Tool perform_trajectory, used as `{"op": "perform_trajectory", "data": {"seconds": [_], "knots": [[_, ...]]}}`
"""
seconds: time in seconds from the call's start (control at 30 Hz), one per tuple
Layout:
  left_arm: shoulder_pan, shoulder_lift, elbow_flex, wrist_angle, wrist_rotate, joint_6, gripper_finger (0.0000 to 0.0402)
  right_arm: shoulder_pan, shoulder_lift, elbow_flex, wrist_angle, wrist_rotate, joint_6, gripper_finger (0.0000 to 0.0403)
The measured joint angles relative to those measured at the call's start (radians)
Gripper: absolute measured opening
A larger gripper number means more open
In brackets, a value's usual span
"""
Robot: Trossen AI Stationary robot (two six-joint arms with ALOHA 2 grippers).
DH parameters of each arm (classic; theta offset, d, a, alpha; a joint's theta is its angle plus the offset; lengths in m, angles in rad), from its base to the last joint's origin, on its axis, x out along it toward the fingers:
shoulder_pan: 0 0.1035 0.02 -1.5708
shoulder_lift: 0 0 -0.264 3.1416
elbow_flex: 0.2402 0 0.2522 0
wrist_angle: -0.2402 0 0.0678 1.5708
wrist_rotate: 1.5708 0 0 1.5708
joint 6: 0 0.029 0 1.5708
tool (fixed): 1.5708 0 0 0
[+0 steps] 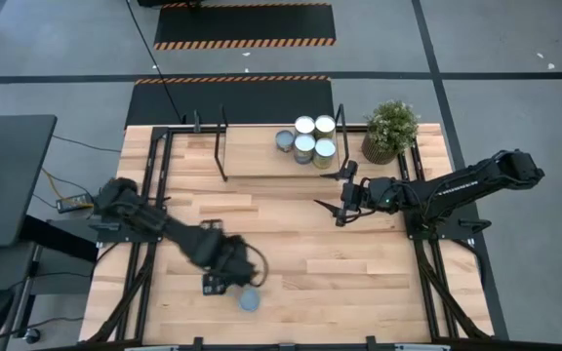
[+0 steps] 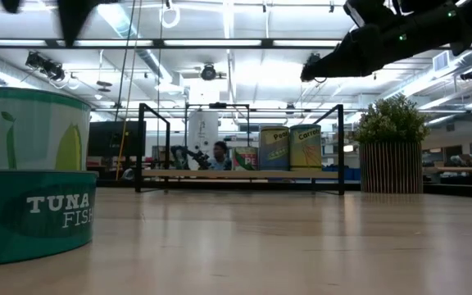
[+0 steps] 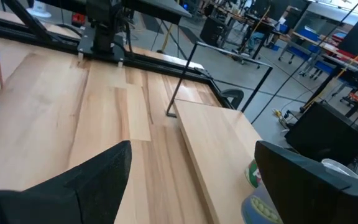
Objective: Pick and place cans onto a shelf
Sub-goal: Put the canned dice tomatoes on the shelf
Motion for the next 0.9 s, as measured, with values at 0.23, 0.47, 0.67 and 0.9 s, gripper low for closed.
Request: {"op": "perform_trajectory", "data": {"seconds": [0.23, 0.47, 0.67, 0.9], "knots": [[-0.166, -0.114, -0.25, 0.192, -0.008, -0.35, 0.0328, 0.001, 0.0, 0.0, 0.005, 0.0, 0.0, 0.0348], [-0.257, -0.114, -0.404, 0.242, 0.037, -0.502, 0.0352, 0.001, 0.0, 0.0, 0.027, -0.022, 0.0, 0.0348], [-0.265, -0.114, -0.516, 0.473, 0.044, -0.464, 0.0355, 0.001, 0.0, 0.0, 0.037, -0.026, 0.0, 0.0348], [-0.265, -0.114, -0.65, 0.676, 0.053, -0.493, 0.0355, 0.001, 0.0, 0.0, 0.033, -0.026, 0.0, 0.0348]]}}
